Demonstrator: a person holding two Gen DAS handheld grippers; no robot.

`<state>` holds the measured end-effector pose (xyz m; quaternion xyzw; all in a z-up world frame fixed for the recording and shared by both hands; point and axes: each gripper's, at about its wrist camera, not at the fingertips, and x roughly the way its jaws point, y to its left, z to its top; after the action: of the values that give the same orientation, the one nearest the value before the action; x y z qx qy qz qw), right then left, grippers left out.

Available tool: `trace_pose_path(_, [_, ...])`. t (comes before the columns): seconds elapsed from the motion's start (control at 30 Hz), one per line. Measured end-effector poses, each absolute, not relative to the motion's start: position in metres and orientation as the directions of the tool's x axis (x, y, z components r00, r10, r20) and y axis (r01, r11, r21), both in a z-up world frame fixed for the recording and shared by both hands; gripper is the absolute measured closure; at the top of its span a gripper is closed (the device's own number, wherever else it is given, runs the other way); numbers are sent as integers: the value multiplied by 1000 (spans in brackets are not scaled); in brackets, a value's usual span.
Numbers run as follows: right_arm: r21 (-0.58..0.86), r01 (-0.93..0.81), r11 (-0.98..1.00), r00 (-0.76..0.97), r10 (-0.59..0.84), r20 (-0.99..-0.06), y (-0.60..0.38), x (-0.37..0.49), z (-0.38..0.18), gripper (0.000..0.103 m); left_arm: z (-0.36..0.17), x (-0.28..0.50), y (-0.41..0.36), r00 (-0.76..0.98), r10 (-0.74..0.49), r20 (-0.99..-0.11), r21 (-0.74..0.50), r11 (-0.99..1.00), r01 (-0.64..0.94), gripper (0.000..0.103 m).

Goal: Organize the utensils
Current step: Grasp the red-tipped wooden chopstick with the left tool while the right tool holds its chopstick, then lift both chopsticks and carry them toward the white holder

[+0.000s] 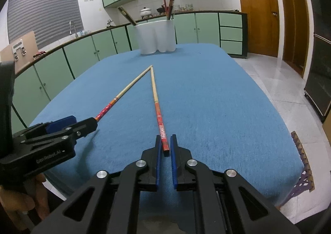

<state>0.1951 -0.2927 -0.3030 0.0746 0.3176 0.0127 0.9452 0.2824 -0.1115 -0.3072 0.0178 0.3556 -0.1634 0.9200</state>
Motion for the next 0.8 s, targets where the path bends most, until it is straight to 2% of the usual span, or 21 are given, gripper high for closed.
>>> trace_pose_path(0.07, [142,25,990,799,66,-597,-291,195,-303,94,-309,283,-115,698,-284,-658,-57,943,329,44])
trace_pose_path(0.1, [142,26,990,799,65,-598,-291,196,-303,94,-309,282,-115,700,-289,-654,-56,940,336,53])
trace_pose_path(0.13, [139,33,990,798,58,-600,-291,196,-303,95,-309,283,-114,698,-297,-652,-65,938,339,70])
trace_pose_path(0.17, [136,47,990,799,45,-600,-291,195,-302,95,-309,283,-112,696,-305,-650,-77,938,339,77])
trace_pose_path(0.2, [134,61,989,800,32,-600,-292,195,-302,95,-308,285,-110,691,-312,-652,-92,937,336,96])
trace_pose_path(0.4, [175,143,974,795,-8,-606,-300,188,-300,97,-302,283,-87,720,-238,-652,-138,971,195,98])
trace_pose_path(0.6, [152,101,983,798,11,-603,-294,187,-301,92,-303,279,-90,712,-219,-667,-112,974,195,95])
trace_pose_path(0.67, [133,94,987,798,5,-603,-293,188,-301,92,-303,278,-91,715,-214,-665,-99,975,199,88])
trace_pose_path(0.73, [105,87,991,800,-6,-600,-291,188,-301,91,-302,277,-90,728,-195,-657,-81,979,189,58])
trace_pose_path(0.8, [76,83,994,802,-21,-596,-288,189,-302,91,-304,277,-88,728,-188,-659,-77,980,183,56])
